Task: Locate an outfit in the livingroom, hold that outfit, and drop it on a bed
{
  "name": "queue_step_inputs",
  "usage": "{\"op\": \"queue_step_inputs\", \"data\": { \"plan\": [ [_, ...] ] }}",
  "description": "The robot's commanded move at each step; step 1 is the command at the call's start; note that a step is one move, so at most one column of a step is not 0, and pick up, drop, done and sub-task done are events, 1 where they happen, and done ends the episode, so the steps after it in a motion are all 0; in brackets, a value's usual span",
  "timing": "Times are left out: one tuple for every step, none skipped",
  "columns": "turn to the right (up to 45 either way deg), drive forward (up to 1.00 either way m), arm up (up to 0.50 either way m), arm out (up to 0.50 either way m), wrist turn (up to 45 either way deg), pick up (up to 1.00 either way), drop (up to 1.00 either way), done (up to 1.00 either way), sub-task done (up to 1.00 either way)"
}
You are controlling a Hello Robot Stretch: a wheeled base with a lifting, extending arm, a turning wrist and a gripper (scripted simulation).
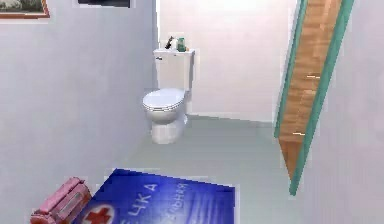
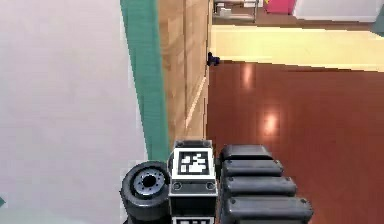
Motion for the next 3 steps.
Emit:
{"op": "queue_step_inputs", "data": {
  "plan": [
    [45.0, 0.00, 0.00, 0.00, 0.0, 0.00, 0.00, 0.00, 0.00],
    [27.0, 0.00, 0.00, 0.00, 0.0, 0.00, 0.00, 0.00, 0.00],
    [0.0, 0.05, 0.00, 0.00, 0.0, 0.00, 0.00, 0.00, 0.00]
  ]
}}
